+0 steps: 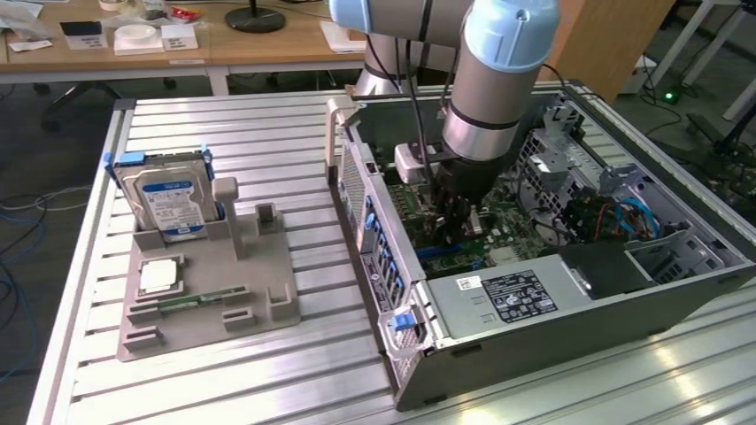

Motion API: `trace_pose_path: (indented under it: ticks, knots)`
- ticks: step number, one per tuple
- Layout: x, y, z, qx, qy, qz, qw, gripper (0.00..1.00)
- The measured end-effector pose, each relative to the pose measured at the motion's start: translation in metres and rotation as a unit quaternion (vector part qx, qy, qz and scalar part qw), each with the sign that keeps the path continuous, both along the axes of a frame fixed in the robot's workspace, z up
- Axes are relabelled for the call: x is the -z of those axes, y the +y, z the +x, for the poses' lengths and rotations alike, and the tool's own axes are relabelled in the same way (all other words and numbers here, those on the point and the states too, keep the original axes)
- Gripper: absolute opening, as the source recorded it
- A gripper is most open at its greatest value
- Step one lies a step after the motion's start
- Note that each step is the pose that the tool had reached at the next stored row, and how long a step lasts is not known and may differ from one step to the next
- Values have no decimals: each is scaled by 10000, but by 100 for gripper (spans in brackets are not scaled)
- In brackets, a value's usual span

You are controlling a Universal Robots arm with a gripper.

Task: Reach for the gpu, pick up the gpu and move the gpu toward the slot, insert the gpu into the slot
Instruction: 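Insert the gpu into the slot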

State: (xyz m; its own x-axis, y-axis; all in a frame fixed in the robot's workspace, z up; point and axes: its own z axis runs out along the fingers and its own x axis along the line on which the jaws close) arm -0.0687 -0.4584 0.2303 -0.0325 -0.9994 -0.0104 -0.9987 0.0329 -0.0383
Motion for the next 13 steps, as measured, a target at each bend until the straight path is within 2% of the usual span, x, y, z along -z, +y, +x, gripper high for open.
trace_pose_path:
  ticks: [13]
  knots:
    - [50,0,0,0,0,15,10000,28]
